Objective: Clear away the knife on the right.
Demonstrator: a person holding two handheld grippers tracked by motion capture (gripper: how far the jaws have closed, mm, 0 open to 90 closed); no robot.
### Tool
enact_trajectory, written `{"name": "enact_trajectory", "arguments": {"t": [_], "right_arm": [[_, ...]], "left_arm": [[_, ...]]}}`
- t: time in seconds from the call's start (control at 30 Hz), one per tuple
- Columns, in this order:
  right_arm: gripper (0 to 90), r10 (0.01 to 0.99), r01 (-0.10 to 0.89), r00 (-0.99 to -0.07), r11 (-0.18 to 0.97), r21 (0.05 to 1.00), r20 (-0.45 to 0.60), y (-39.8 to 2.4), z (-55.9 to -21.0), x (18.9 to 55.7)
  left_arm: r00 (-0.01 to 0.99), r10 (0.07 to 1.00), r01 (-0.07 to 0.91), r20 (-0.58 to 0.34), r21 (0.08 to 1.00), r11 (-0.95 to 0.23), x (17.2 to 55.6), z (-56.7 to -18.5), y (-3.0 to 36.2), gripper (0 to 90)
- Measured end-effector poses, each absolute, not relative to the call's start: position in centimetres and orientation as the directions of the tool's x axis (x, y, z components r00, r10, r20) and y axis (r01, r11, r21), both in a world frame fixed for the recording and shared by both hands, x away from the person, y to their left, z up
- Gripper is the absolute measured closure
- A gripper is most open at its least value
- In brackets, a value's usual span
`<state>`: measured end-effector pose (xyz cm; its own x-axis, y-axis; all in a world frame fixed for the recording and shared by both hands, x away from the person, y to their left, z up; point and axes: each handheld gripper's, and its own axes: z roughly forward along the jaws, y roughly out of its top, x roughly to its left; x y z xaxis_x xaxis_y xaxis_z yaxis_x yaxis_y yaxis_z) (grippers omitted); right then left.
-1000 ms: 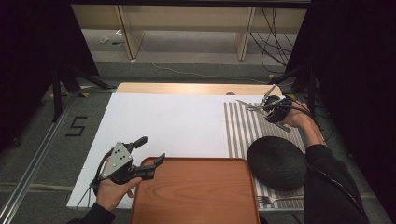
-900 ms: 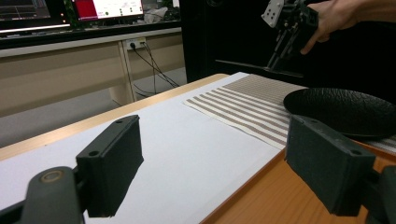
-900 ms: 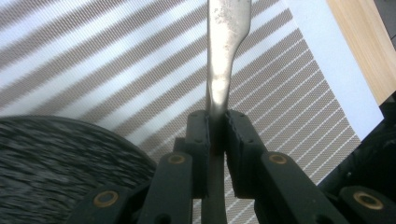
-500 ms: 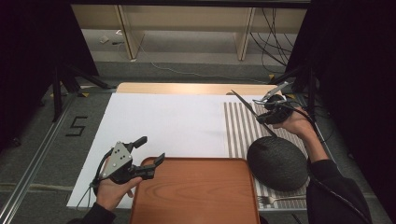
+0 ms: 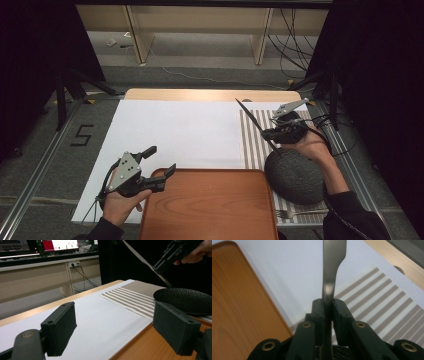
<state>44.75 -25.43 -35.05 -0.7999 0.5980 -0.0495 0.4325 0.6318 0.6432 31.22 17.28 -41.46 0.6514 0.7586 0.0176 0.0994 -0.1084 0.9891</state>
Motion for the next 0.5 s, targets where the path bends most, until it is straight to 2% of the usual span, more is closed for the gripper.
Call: {"name": "enact_trajectory", "arguments": {"t": [0.13,0.5], "right_arm": [[80.6,0.595,0.427,-0.803,0.598,0.678,-0.019,-24.9,-34.9,43.9],[80.5,0.574,0.443,-0.818,0.590,0.675,0.035,-23.7,-35.6,42.3]], "left_arm": [[0.652,0.758,0.093,0.021,0.990,-0.107,31.1,-41.4,17.4,18.5],[0.652,0.758,0.091,0.018,0.991,-0.102,31.1,-41.2,17.3,18.6]]}}
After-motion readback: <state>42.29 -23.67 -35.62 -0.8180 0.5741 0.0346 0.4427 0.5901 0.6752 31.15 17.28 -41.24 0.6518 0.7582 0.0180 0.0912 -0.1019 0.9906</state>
